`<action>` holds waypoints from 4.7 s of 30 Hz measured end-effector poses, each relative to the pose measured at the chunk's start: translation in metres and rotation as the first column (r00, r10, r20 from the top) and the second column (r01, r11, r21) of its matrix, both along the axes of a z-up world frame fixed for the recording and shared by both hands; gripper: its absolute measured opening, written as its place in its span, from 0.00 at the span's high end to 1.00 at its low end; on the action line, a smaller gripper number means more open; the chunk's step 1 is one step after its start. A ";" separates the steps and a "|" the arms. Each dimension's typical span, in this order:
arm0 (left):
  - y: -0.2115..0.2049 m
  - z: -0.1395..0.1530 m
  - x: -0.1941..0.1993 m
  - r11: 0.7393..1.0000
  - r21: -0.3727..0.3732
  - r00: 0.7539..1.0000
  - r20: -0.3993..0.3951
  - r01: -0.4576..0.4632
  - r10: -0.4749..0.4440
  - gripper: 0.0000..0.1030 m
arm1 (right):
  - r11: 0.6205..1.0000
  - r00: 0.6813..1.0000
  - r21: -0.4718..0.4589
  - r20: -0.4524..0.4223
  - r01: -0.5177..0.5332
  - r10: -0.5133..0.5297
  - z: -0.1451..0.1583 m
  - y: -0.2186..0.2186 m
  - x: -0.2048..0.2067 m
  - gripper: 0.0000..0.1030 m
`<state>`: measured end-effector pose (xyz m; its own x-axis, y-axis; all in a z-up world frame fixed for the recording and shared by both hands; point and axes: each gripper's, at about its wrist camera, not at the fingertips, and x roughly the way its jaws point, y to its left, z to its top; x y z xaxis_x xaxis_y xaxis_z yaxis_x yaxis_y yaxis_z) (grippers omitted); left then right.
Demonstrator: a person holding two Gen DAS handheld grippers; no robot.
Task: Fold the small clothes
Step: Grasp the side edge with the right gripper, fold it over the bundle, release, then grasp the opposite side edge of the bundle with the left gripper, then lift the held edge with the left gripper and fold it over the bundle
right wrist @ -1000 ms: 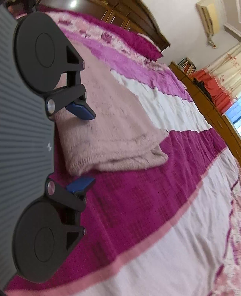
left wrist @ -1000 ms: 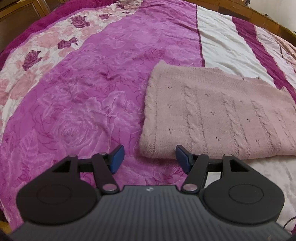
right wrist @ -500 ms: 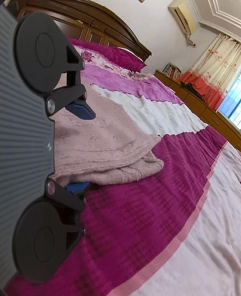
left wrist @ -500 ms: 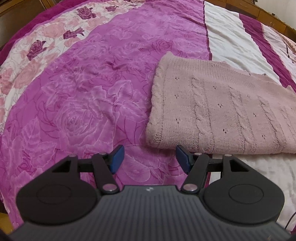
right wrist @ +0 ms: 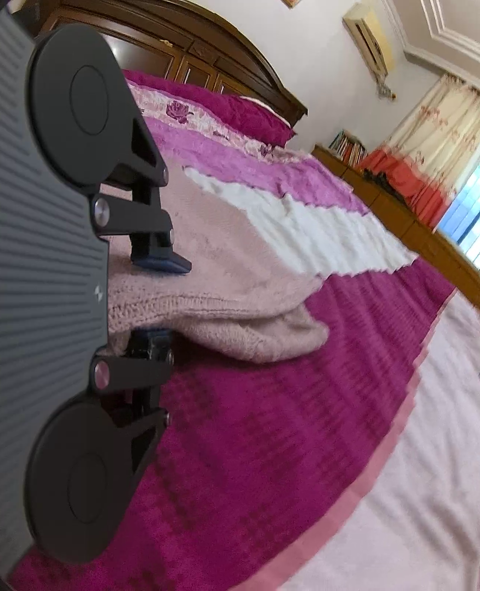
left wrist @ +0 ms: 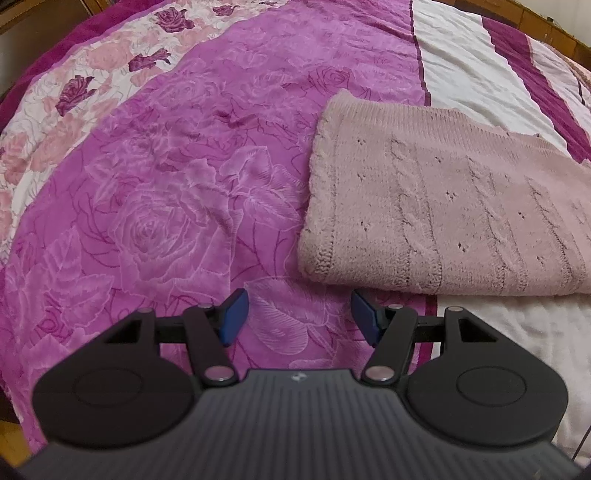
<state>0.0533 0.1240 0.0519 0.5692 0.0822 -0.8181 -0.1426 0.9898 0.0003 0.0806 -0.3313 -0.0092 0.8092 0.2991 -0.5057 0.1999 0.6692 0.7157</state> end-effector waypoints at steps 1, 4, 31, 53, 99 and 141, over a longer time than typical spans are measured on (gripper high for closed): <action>0.000 0.000 0.000 1.000 0.002 1.000 0.000 0.003 -0.003 0.39 | 1.000 1.000 0.015 -0.005 0.006 -0.006 -0.004 -0.002 0.001 0.63; -0.001 0.000 -0.001 1.000 0.005 1.000 -0.001 0.008 -0.008 0.39 | 0.999 1.000 0.045 0.002 0.016 -0.016 -0.011 -0.004 0.002 0.63; 0.026 0.029 0.004 0.999 -0.044 0.998 0.058 -0.014 0.016 0.39 | 0.992 0.961 -0.063 0.246 -0.112 0.124 0.111 0.099 0.016 0.81; 0.079 0.036 0.004 0.996 -0.069 0.994 0.092 -0.059 0.066 0.39 | 0.871 0.871 -0.221 0.134 -0.439 0.473 0.097 0.345 0.055 0.81; 0.010 0.014 0.090 0.974 -0.204 0.982 0.175 0.101 -0.065 0.39 | 0.944 0.979 -0.282 0.058 -0.174 0.197 0.060 0.219 -0.001 0.31; 0.017 0.033 0.041 0.964 -0.215 0.976 0.181 0.160 -0.122 0.52 | 0.884 0.954 -0.391 0.044 -0.258 0.298 0.066 0.253 -0.018 0.30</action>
